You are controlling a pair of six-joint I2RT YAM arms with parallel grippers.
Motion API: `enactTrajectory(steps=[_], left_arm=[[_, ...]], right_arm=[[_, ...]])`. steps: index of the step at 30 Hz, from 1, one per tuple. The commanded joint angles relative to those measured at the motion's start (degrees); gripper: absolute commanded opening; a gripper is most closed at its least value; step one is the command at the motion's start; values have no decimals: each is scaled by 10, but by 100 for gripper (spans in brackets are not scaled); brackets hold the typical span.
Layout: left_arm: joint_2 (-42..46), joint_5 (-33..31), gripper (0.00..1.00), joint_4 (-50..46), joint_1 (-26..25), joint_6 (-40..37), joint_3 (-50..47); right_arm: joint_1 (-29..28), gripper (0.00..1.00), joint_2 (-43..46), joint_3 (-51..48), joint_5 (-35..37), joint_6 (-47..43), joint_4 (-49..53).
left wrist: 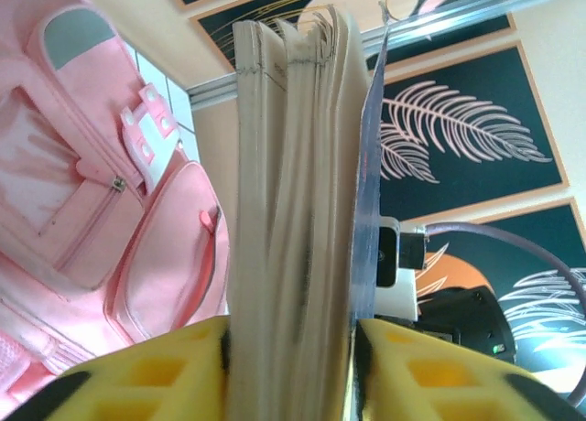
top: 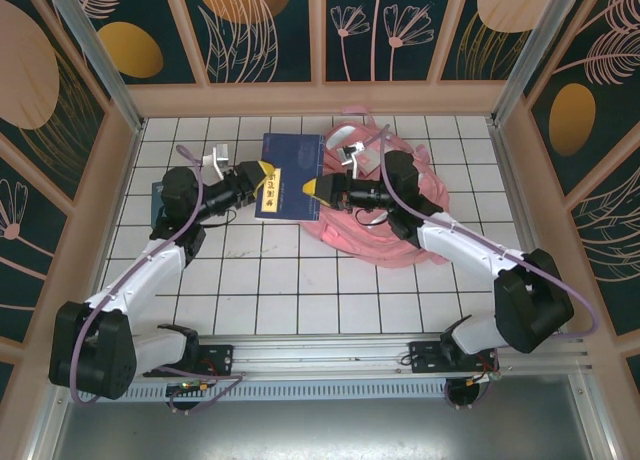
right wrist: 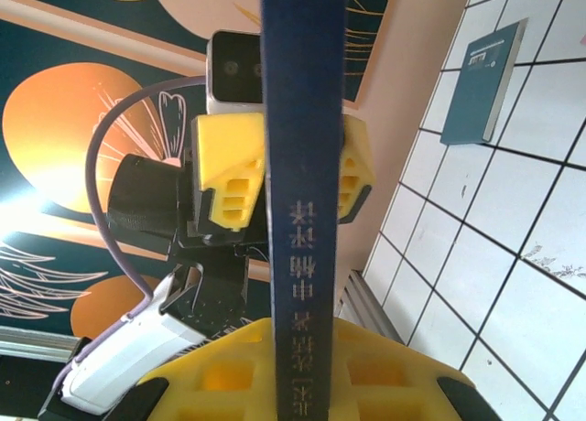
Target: Pack the student bag
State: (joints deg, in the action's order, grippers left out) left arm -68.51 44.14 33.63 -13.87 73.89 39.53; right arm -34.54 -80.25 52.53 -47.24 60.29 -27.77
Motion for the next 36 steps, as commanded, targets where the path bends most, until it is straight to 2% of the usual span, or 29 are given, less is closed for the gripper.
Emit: enactTrajectory(steps=[1,8,12,14,16,19,22,25,27,30,33,36], left_arm=[[17,14,27,55,-2,9,0],[27,19,0,77,-4,-7,1],[30,21,0,20,-12,-68,24],[29,21,0,-13,-18,-101,34],[28,23,0,-16,-22,-112,34],[31,27,0,-6,-22,-124,31],[33,44,0,-24,-22,-163,46],[34,78,0,-41,-25,-202,62],[32,99,0,-74,-30,-236,79],[29,124,0,-127,-42,-286,105],[26,139,0,-166,-66,-327,121],[20,153,0,-204,-84,-367,136]], right_arm=[[1,0,21,-11,13,-19,-7],[1,0,21,-6,25,-46,30],[2,0,27,2,24,-68,55],[2,3,32,0,20,-66,50],[2,16,34,0,13,-66,49],[4,49,39,8,9,-85,79],[15,66,57,14,-3,-118,108],[29,76,89,-6,-52,-131,68],[47,79,104,-3,-84,-149,72],[55,84,123,15,-118,-193,116],[55,84,126,40,-152,-239,176],[57,84,136,56,-141,-280,243]])
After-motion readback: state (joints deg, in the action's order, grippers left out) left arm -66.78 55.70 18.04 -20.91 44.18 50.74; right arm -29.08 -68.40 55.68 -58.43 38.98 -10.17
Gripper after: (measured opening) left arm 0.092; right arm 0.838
